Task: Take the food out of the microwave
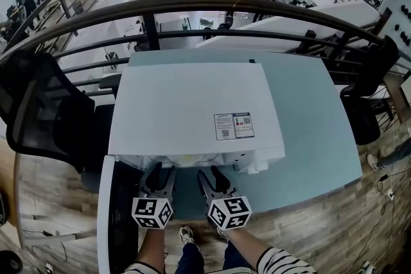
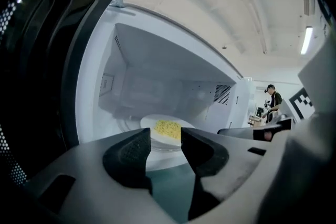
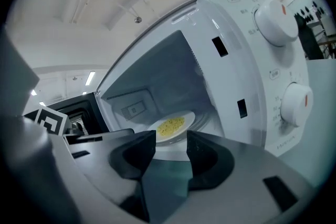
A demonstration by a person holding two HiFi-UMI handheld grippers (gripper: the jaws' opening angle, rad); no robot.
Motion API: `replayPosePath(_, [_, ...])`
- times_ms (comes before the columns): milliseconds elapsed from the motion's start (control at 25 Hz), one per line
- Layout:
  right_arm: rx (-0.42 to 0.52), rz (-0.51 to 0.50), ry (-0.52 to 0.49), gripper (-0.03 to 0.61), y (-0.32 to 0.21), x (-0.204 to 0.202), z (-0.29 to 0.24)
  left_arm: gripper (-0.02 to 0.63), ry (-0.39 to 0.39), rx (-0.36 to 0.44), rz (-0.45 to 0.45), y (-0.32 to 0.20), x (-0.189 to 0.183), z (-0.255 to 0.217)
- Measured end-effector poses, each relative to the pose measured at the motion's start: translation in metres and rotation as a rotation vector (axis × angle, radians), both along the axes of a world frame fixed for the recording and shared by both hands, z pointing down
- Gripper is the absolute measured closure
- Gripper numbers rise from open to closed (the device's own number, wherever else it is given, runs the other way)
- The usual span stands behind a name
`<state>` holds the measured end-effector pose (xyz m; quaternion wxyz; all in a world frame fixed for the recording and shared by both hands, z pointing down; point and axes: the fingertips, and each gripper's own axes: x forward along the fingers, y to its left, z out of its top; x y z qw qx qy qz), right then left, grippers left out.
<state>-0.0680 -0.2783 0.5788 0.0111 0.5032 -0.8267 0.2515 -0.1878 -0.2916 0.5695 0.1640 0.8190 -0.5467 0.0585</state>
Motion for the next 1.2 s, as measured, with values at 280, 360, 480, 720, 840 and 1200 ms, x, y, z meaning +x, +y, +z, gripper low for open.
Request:
replayPosePath(280, [0.0, 0.075, -0.009, 0.4, -0.023, -0.003, 0.004, 0.453, 0.032, -0.022, -0.013, -0.022, -0.005, 0.005])
replayPosePath(360, [-0.006, 0.086, -0.012, 0.4, -0.029, -0.003, 0.007, 0.453, 0.03, -0.028, -0.016, -0.027, -0.006, 0.006])
replayPosePath(480, [-0.008, 0.097, -0.002, 0.399, -0.037, -0.004, 0.008, 0.447, 0.029, -0.04, -0.018, -0.032, -0.006, 0.007])
replayPosePath(720, [-0.002, 0.119, 0.006, 0.391, -0.05, -0.009, 0.006, 0.436, 0.022, -0.073, -0.001, -0.038, -0.002, 0.013])
replayPosePath(840, [-0.006, 0.128, 0.025, 0.39, -0.057, -0.01, 0.009, 0.433, 0.021, -0.084, 0.009, -0.04, -0.001, 0.016])
replayPosePath(1200, [-0.033, 0.124, 0.034, 0.379, -0.063, -0.009, 0.016, 0.423, 0.039, -0.14, 0.052, -0.043, 0.006, 0.02])
